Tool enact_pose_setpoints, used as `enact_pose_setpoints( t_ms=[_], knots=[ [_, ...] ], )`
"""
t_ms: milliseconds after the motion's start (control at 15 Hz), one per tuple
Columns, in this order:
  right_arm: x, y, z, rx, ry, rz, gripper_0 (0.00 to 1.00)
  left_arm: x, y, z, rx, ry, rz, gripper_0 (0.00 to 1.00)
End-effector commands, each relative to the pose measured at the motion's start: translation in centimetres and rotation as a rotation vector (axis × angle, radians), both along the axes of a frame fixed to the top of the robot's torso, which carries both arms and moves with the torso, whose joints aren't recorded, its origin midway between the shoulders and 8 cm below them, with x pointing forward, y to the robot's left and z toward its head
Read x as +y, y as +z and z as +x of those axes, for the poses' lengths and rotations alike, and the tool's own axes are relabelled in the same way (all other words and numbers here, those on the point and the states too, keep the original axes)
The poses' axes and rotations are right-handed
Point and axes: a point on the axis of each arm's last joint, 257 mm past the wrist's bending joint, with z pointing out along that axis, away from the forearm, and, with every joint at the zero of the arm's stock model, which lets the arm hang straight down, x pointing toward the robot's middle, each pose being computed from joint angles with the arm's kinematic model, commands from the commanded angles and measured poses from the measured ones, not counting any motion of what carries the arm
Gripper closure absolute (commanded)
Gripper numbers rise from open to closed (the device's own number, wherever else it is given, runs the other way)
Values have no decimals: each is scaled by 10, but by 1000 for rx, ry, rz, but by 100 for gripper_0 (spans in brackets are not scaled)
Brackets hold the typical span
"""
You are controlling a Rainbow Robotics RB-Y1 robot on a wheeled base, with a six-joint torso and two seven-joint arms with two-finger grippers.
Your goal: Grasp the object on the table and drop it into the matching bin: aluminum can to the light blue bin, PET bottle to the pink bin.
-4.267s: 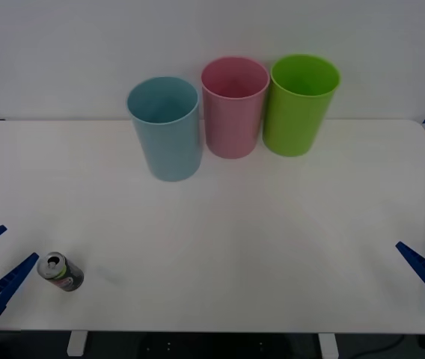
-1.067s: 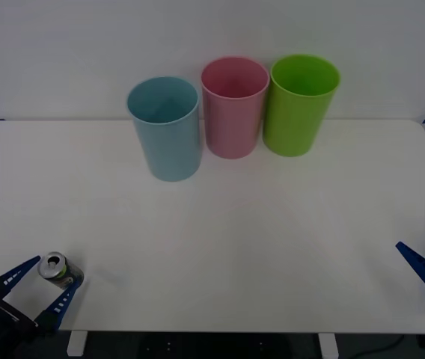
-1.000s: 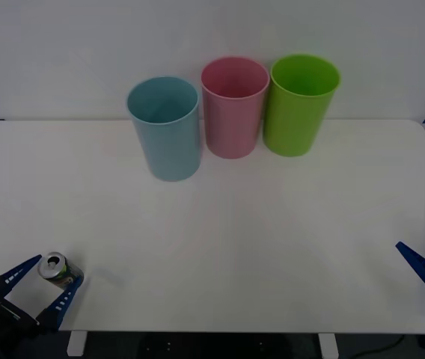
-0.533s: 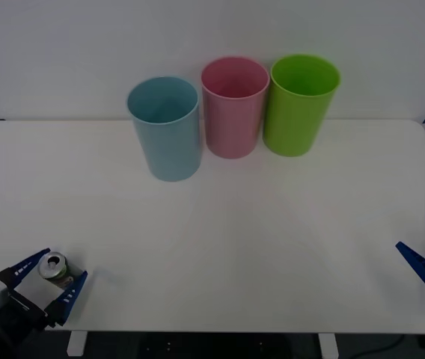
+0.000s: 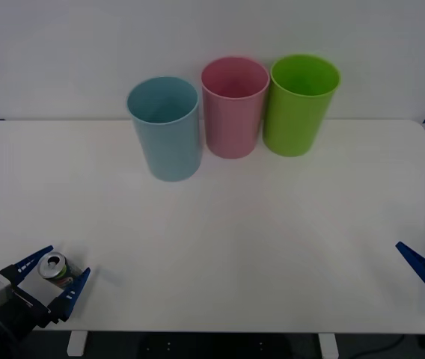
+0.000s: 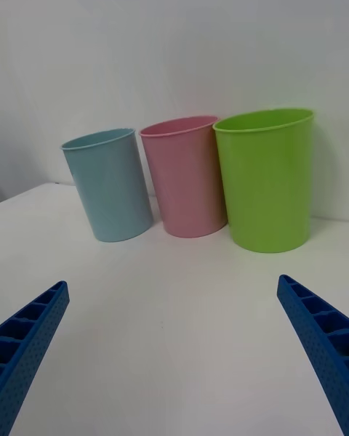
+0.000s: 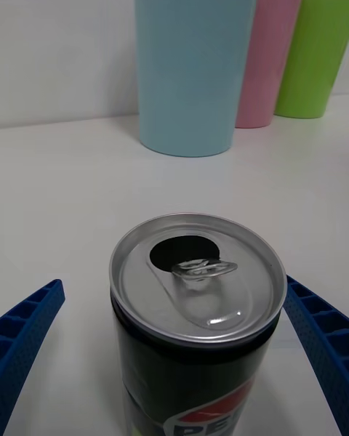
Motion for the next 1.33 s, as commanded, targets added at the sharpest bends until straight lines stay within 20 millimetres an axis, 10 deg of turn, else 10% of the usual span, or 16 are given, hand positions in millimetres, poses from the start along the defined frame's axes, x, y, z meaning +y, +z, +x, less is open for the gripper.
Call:
enact_pose_setpoints(
  t_ms=[67, 133, 1333],
  knots=[
    [0, 0, 0, 0, 0, 0, 0, 0, 0, 0, -3, 0, 5, 76],
    [0, 0, 0, 0, 0, 0, 0, 0, 0, 0, -5, 0, 10, 99],
    [0, 0, 0, 0, 0, 0, 0, 29, 37, 9, -91, 87, -104, 100]
  ],
)
